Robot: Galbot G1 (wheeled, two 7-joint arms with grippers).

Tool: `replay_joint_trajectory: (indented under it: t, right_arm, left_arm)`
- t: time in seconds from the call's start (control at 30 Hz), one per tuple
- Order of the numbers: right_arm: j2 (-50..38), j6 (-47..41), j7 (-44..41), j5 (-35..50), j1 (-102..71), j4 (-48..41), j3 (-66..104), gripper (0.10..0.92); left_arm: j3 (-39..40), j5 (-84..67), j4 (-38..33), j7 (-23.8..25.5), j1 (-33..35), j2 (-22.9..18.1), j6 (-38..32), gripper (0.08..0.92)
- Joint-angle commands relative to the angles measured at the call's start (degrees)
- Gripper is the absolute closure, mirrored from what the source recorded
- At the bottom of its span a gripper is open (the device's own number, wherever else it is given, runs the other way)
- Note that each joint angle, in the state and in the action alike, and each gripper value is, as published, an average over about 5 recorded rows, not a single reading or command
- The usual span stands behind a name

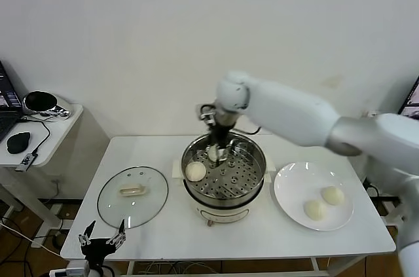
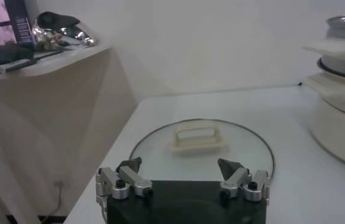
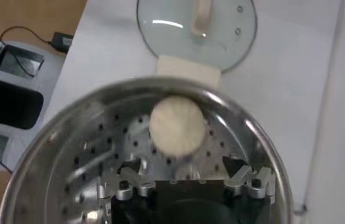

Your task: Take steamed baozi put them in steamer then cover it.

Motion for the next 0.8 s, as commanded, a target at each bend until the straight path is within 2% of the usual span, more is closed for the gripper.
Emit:
replay_joint_trajectory:
  t: [0.03,0.2,0.37,0.8]
  right_arm:
    - [-24.31,3.88,-3.03,-3.38,-0.42,12.00,7.11,0.203]
    - [-34.21,6.75,-4.30,-9.52,-10.58,14.24,15.63,0.203]
    - [-38.16,8.78,-4.14,-15.09,-23.69,14.92,24.06,0.203]
    - [-32.49,10.07,-0.28,-23.22,-40.09,8.40,30.62,0.203]
  left_arm:
    - [0.06,-0.25,-0.11,0.07,0.19,0.04,0.09,0.177]
    - [0.32,-0.42,-0.55,0.27,1.13,-0.16,0.24,0.177]
    - [0.56,-0.52,-0.92,0.49,1.75,-0.44,0.70,0.177]
    - [0.69,-0.54,-2.47,0.80,3.04,-1.99,1.24,0.177]
